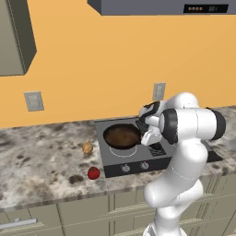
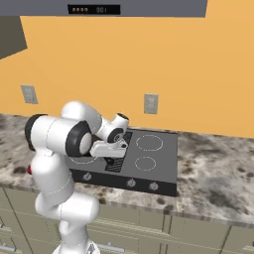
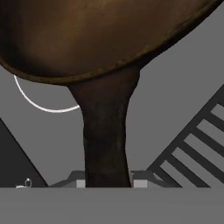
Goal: Place the pan on the front left burner on the stove. Then place the tomato and the onion in the pan and turn on the front left burner.
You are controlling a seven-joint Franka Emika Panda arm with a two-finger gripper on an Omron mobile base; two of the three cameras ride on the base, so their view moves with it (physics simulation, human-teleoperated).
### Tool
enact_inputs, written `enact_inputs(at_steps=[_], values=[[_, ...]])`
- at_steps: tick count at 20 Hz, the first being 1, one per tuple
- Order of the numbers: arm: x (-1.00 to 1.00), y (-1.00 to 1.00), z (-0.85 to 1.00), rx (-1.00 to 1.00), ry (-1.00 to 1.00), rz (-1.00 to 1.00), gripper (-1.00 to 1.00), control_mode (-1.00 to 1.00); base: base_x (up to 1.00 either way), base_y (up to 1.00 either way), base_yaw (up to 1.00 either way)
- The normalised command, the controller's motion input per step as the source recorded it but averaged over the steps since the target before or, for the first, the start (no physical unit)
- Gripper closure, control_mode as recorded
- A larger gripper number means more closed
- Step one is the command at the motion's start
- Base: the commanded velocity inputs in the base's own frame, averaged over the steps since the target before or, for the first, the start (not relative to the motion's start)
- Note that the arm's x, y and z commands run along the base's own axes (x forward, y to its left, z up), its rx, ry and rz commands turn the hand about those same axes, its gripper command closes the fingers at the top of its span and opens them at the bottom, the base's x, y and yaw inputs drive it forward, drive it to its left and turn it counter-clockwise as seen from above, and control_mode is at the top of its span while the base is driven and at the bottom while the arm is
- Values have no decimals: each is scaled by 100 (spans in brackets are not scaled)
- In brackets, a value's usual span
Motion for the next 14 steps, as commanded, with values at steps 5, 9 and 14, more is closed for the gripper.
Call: enact_inputs(at_steps=[5, 9, 14], values=[[-7, 17, -9, 0, 3, 7, 100, -100, 0, 0, 0], [-24, 28, 0, 3, 1, 11, 100, -100, 0, 0, 0], [-30, 15, -8, 5, 0, 11, 100, -100, 0, 0, 0]])
